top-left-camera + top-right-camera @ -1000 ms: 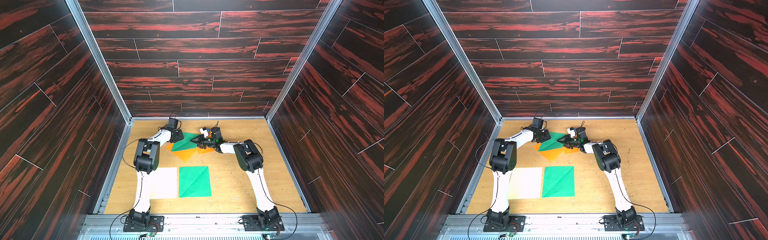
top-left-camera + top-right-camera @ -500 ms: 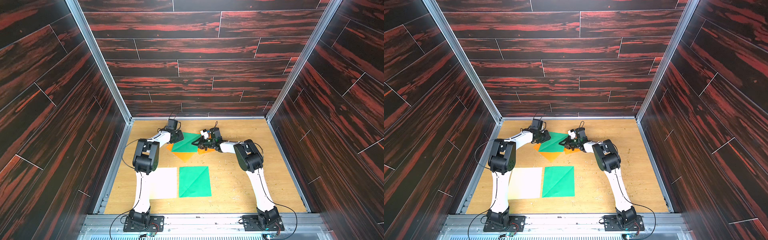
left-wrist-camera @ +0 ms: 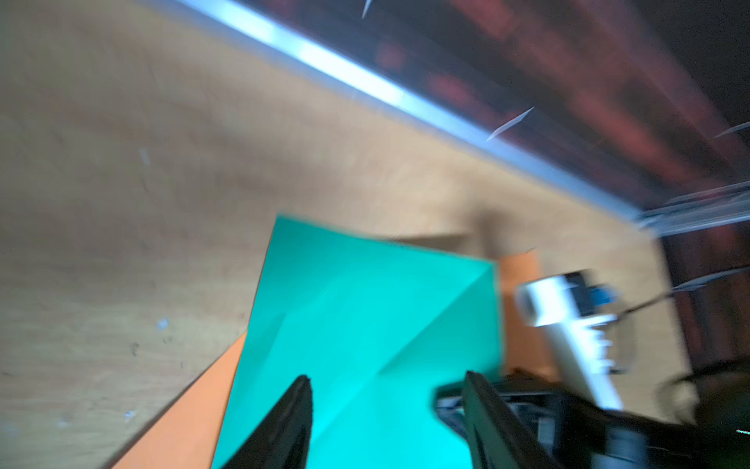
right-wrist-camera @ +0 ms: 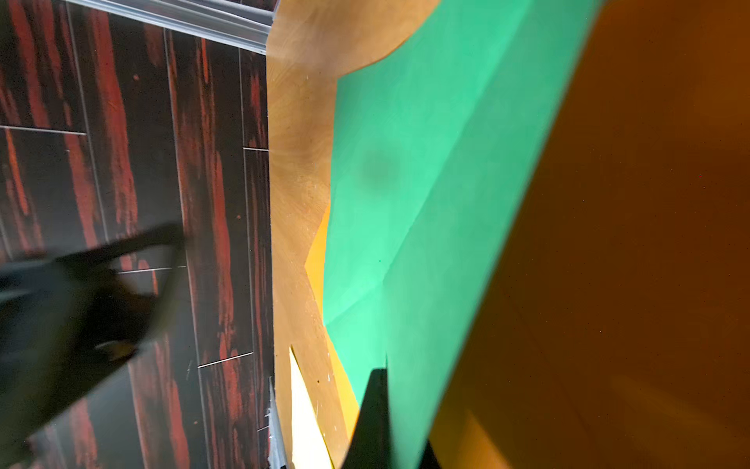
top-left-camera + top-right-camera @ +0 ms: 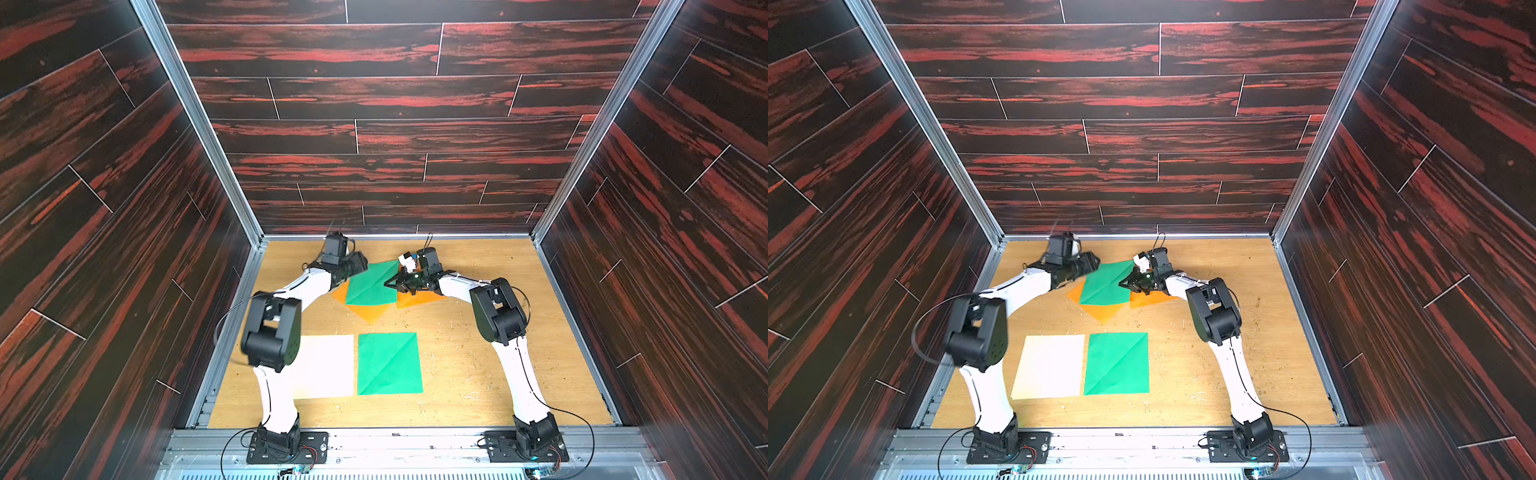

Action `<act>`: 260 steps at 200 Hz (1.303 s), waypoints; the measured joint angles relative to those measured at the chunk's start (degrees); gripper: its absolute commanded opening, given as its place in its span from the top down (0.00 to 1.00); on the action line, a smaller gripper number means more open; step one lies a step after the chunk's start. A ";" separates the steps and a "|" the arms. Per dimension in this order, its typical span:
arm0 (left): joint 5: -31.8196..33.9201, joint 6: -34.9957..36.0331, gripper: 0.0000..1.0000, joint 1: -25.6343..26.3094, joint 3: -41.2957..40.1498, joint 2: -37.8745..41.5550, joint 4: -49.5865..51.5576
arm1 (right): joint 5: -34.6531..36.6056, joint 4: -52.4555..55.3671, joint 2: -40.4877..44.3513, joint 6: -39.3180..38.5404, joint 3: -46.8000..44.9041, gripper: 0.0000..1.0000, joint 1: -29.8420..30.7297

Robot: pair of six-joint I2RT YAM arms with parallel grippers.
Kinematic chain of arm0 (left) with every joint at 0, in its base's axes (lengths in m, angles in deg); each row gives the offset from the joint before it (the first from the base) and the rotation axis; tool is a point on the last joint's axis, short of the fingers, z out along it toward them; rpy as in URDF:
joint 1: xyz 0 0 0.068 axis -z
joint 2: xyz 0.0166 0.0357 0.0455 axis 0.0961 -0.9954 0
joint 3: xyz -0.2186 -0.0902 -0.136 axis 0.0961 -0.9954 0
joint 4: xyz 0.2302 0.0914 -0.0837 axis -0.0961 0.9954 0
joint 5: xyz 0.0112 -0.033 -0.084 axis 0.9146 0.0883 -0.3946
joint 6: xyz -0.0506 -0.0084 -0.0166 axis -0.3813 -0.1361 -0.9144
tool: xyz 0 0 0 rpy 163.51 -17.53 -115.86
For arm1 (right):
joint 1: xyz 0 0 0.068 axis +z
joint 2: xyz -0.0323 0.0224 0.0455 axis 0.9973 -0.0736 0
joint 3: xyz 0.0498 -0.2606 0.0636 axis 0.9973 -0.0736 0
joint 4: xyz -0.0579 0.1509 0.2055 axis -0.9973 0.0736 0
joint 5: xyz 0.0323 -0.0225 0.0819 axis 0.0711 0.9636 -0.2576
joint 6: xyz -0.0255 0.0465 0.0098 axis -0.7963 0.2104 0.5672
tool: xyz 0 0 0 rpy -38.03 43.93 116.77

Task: Sort the scattered colored papers by color
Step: Pick up the colored paper from the center of the board, then place the colored paper.

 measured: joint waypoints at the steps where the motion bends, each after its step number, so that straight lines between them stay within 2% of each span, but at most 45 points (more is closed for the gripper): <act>1: 0.02 0.07 0.32 0.00 -0.07 0.26 -0.11 | 0.04 0.17 0.04 -0.13 0.09 1.00 0.02; 40: 1.92 0.55 0.27 0.00 -4.26 14.88 -5.53 | 1.97 8.09 7.37 -6.45 1.33 1.00 2.21; 72: 3.80 1.01 0.23 0.00 -9.44 21.00 -6.56 | 2.01 10.58 16.83 -9.84 -0.48 1.00 4.76; 94: 5.09 1.20 0.22 0.00 -12.83 22.36 -6.21 | 1.79 10.62 24.74 -10.88 -6.12 1.00 6.29; 118: 6.23 1.20 0.21 0.00 -15.56 23.23 -5.88 | 0.66 8.66 33.83 -10.45 -16.96 1.00 7.13; 160: 7.56 1.22 0.20 0.00 -17.64 25.20 -5.99 | -0.87 4.07 48.26 -5.99 -39.63 1.00 8.28; 198: 7.63 1.01 0.20 0.00 -18.16 25.44 -6.67 | -0.13 -2.32 57.29 0.79 -56.85 1.00 11.41; 228: 7.63 0.52 0.20 0.00 -19.50 25.42 -7.02 | 0.22 -13.57 58.05 10.73 -66.69 1.00 15.32; 260: 7.45 0.33 0.19 0.00 -19.50 25.35 -7.39 | 0.35 -23.74 54.60 17.92 -68.39 1.00 16.98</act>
